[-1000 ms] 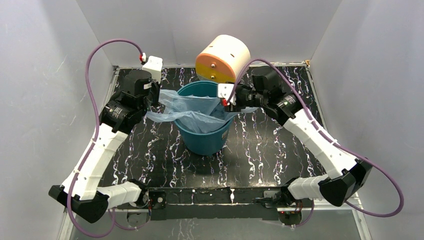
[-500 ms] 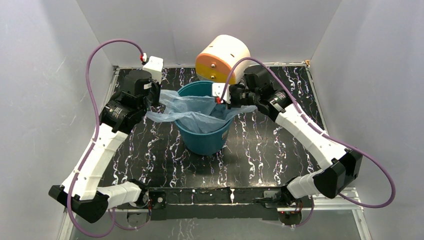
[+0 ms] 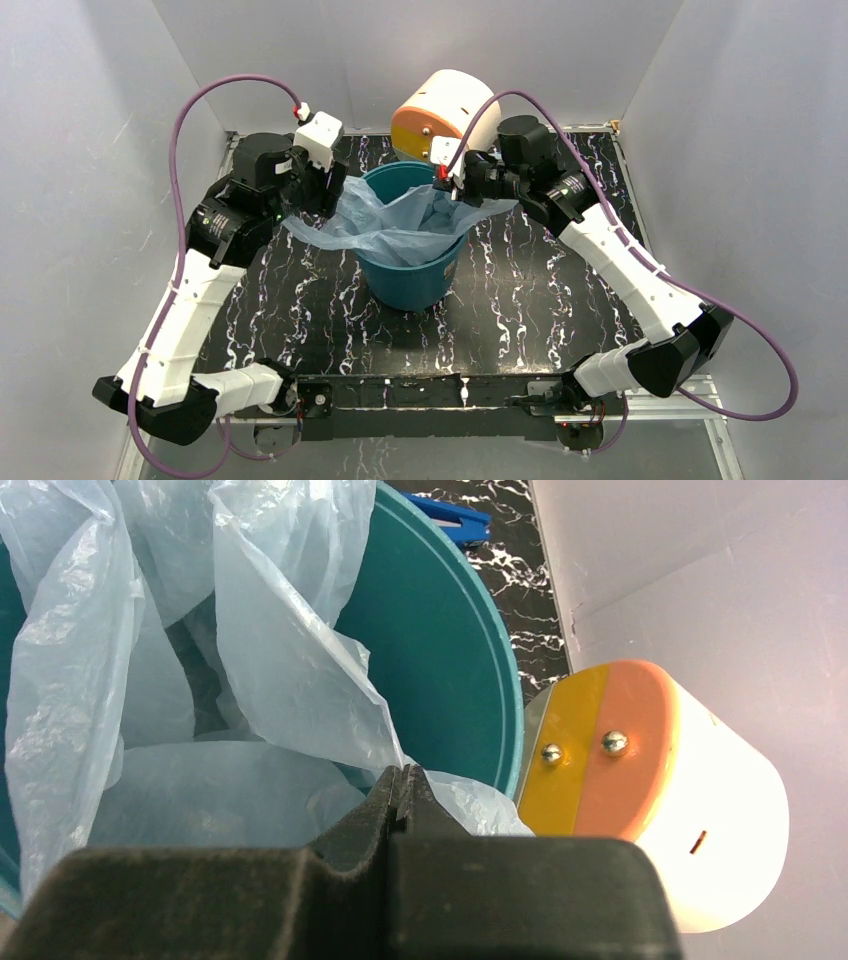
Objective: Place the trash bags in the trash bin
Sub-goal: Place the trash bag in the trash bin.
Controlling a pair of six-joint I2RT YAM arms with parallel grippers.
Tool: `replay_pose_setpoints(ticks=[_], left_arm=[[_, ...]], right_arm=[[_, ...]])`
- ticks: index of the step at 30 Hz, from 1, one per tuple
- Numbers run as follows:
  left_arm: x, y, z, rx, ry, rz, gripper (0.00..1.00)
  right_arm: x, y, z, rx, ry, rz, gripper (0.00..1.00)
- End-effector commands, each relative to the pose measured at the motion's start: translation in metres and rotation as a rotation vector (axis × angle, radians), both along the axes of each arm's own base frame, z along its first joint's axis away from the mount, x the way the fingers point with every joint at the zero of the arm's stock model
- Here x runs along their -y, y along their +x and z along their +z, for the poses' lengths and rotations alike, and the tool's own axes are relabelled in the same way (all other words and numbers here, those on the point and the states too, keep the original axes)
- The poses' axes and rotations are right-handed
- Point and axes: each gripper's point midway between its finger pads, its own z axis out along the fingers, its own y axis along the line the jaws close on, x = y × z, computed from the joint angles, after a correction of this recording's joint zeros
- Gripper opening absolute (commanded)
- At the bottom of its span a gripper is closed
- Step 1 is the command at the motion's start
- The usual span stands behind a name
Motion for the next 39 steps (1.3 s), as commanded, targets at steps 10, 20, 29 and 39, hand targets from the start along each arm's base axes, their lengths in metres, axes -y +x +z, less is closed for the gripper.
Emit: replay_pose_setpoints(ticks=[10,20,29,39], left_arm=[[-0.001,0.000,-0.008,0.000,0.160,-0.127,0.56],[0.030,-0.018,0.006,0.041,0.108,-0.364,0.56],[0.028,-0.016,-0.035,-0.090,0.167,-0.368,0.54],[-0.013,0.012,-0.012,0.071,0.211,-0.071,0.12]], right_arm=[[0.009,0.011,0.008,-0.042,0.004,-0.123,0.00],[0.011,0.018,0.008,-0.047,0.017,-0.173,0.00],[0.008,0.017,0.013,-0.066,0.050,-0.178,0.00],[0.011,0.015,0.016,-0.054,0.079,-0.190,0.00]])
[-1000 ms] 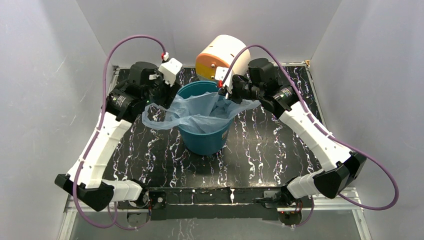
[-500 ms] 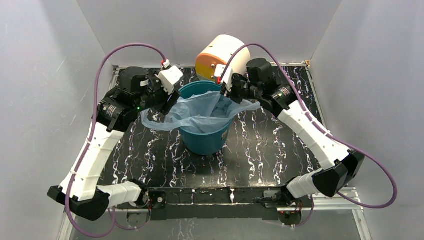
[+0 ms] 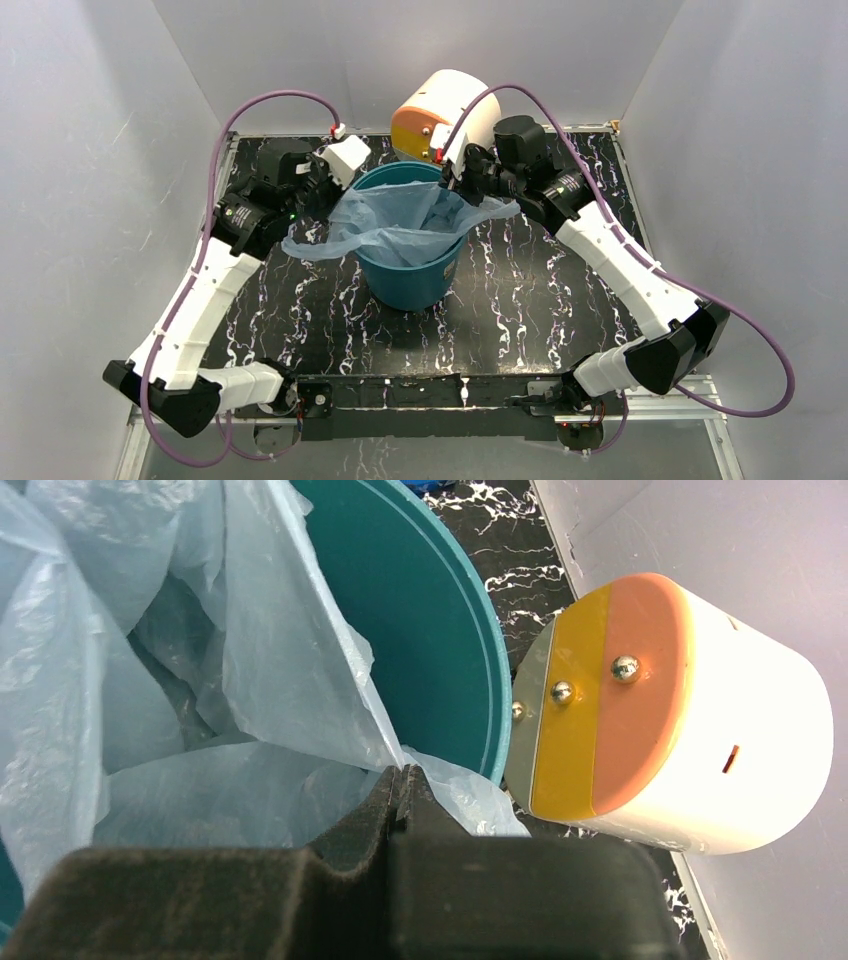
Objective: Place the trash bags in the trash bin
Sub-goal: Place the trash bag in the trash bin.
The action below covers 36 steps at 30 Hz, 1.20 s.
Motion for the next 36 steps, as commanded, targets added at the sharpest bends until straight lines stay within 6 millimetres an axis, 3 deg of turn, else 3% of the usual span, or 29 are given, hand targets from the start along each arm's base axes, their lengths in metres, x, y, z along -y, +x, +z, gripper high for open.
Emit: replay_pose_setpoints(ticks=[1,4,10,13,20,24,25,29,32,36], left_arm=[[-0.033,0.012,0.034,0.171,0.013,0.177,0.09],[-0.033,0.008,0.038,0.198,0.001,0.158,0.00],[-0.013,0.014,0.037,0.142,-0.098,0.150,0.00],[-0.017,0.025,0.037,0.148,-0.119,0.231,0.00],[-0.026,0.051,0.019,0.102,-0.070,0.372,0.00],[-0.028,0.072,0.017,0.112,-0.066,0.429,0.00],[-0.027,0.081,0.009,0.083,-0.044,0.432,0.00],[-0.025,0.097,0.001,0.062,-0.023,0.434,0.00],[-0.025,0.105,0.000,0.055,-0.067,0.435,0.00],[-0.030,0.106,-0.024,-0.019,-0.048,0.431,0.00]], right_arm=[[0.000,-0.001,0.031,0.077,0.079,-0.013,0.00],[0.001,0.000,0.031,0.077,0.086,-0.021,0.00],[-0.003,0.001,0.042,0.076,0.151,-0.037,0.02],[0.005,0.019,0.045,0.067,0.199,-0.174,0.00],[0.025,0.063,0.023,0.003,0.142,-0.466,0.00],[0.019,0.076,0.022,-0.057,0.142,-0.518,0.05],[0.018,0.079,0.020,-0.064,0.133,-0.525,0.05],[0.027,0.099,0.014,-0.038,0.094,-0.623,0.06],[0.033,0.104,0.008,-0.019,0.065,-0.642,0.08],[0.035,0.100,-0.014,-0.039,-0.002,-0.617,0.12]])
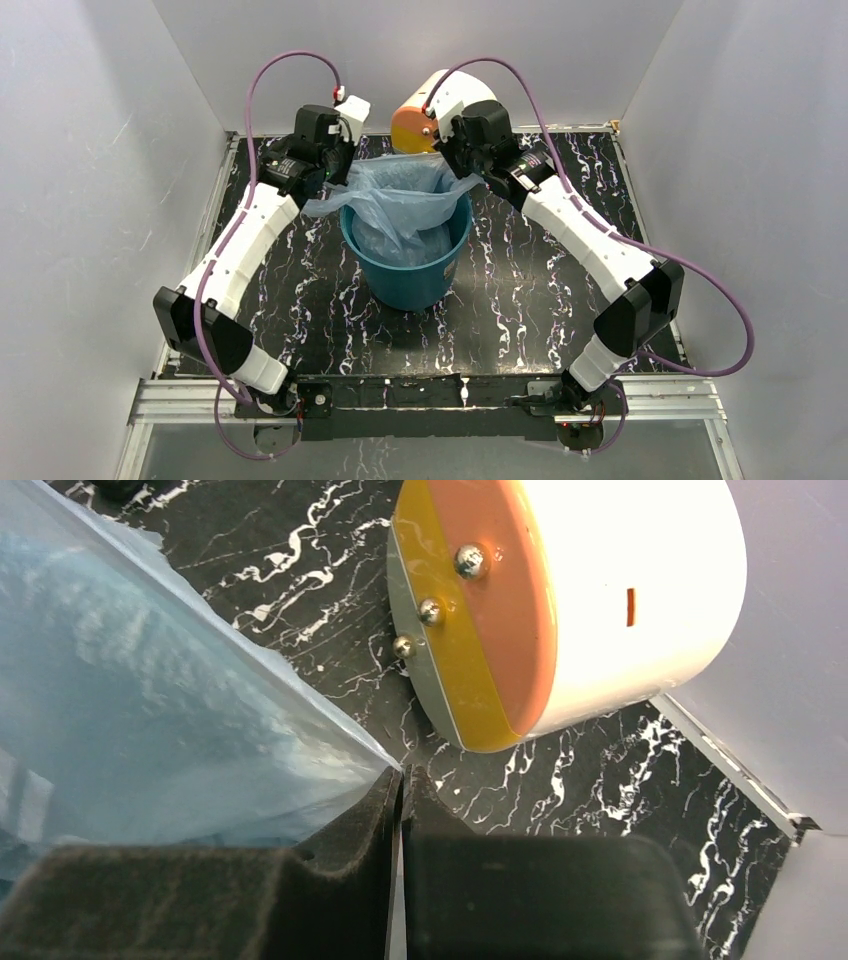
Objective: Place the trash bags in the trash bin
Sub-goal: Place the trash bag in the trash bin.
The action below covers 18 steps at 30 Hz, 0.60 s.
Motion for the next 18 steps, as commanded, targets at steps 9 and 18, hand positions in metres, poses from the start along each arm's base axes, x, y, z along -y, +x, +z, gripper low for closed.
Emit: replay_pose_setpoints(ticks=[9,18], left_arm=[[-0.026,-0.001,-0.020,-0.073,-0.050,0.055,0.01],[-0.042,-0.011,-0.032,-0.093,-0.112,0.141,0.31]], right_arm=[[0.039,0.009,-0.020,0.016,-0.121,-0.118,0.20],[0.058,-0.004,-0.006,0.035,-0.054,-0.185,0.35]])
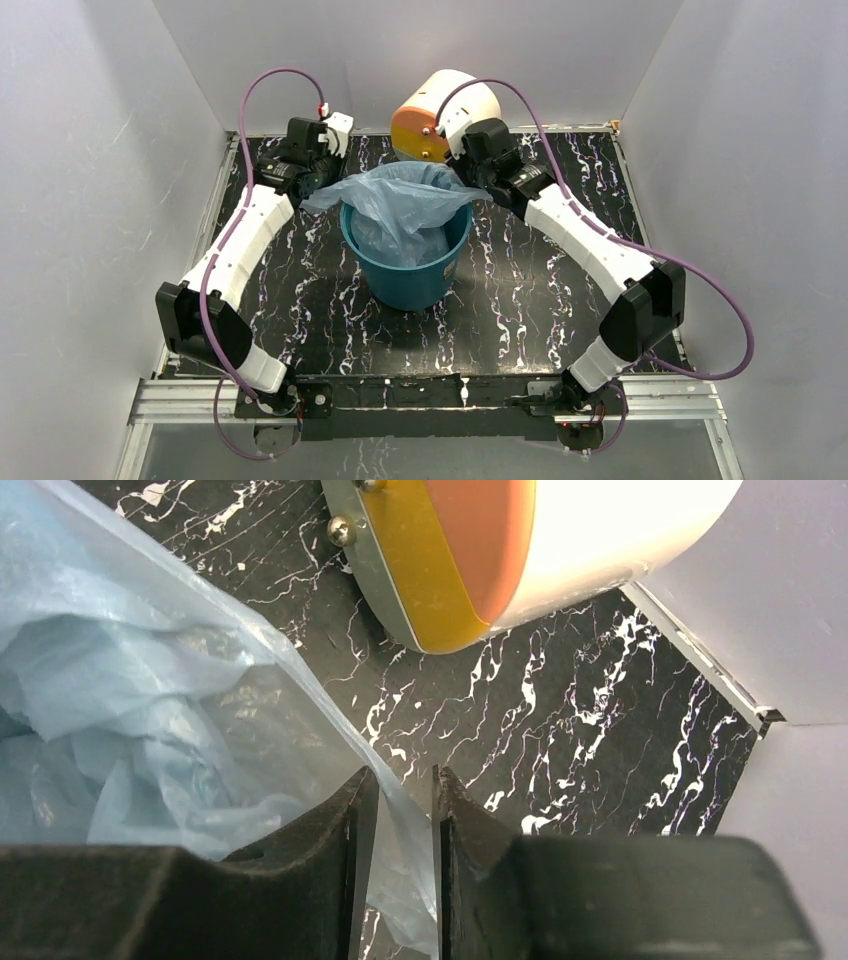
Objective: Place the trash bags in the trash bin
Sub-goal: Place the trash bag in the trash bin.
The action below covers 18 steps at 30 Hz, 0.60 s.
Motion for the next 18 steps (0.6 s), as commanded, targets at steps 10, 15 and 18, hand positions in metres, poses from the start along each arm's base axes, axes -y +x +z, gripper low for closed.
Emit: replay_pose_setpoints(ticks=[10,15,18], left_arm=[[-0.037,-0.009,0.067,0.180,-0.182,0.228,0.54],[-0.053,-0.021,0.084,0.246,-0.241,0.307,0.65],[-0.049,-0.029,0.096,0.286,-0.294,0.293,0.76]], right_arm=[[0.047,-0.025,0.121,0.163,0.453,-0.167,0.71],[0.074,-0.027,0.127,0.071,0.625,-0.218,0.74],[0.079,-0.031,0.119,0.011,0.706,-0.217,0.72]])
